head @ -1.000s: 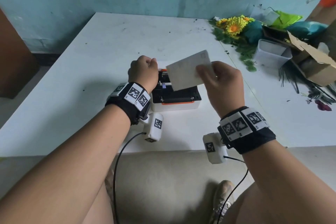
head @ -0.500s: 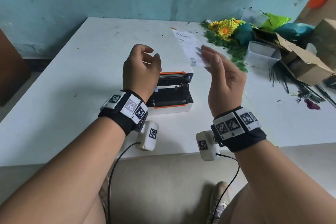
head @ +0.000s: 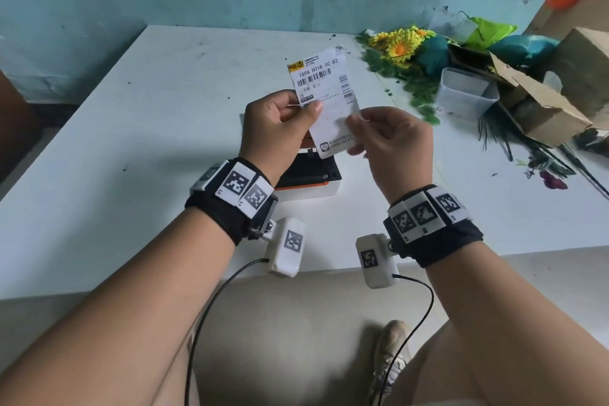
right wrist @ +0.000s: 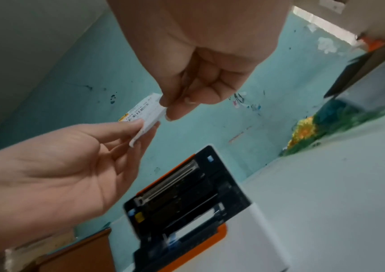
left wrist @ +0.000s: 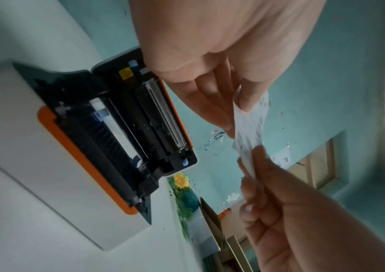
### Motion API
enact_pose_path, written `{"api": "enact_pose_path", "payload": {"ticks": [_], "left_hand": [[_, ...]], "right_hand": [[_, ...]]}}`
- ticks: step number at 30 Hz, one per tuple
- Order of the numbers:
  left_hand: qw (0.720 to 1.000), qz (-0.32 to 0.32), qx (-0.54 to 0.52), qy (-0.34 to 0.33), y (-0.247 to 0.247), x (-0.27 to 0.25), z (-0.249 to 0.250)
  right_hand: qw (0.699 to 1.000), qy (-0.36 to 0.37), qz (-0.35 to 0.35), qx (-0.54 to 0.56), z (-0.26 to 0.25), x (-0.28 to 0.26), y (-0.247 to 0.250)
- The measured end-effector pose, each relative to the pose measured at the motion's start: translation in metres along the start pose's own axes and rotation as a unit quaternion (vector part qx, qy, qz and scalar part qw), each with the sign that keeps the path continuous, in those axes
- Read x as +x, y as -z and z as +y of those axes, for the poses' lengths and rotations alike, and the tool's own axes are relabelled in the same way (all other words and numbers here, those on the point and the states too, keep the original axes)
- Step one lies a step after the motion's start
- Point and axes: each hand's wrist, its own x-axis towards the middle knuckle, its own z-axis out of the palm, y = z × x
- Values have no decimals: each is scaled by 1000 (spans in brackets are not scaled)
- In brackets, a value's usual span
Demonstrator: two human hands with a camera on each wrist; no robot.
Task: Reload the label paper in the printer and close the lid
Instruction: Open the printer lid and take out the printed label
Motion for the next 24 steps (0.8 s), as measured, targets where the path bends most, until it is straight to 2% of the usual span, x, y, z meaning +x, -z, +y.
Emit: {"api": "enact_pose_path", "payload": {"ticks": [3,6,10,15,18,20,22,23,24], "left_hand": [[999,24,-24,34,1,2,7],[998,25,-20,57,6,5,7],[996,25,4,81,8,7,0],[997,34,30,62,11,6,-1],[995,70,65,27,20,11,-4],[990,105,94,-4,28,13,-6],[984,133,119,3,36,14,-9],[981,142,132,22,41,15,-9],[976,150,152,45,47,16,-9]], "right_hand": [[997,-17,23,-67,9,9,11],[987,-75,29,-140,24,22,22],[954,-140,-19,-263,42,32,29],[901,-205,-105,-368,57,32,33],[877,-230,-136,-399,64,31,32],[857,-243,-145,-432,68,30,30],[833,-240,-126,-481,66,28,26],[837,-231,-110,-485,61,26,22],[852,-214,-94,-468,54,26,18]]}}
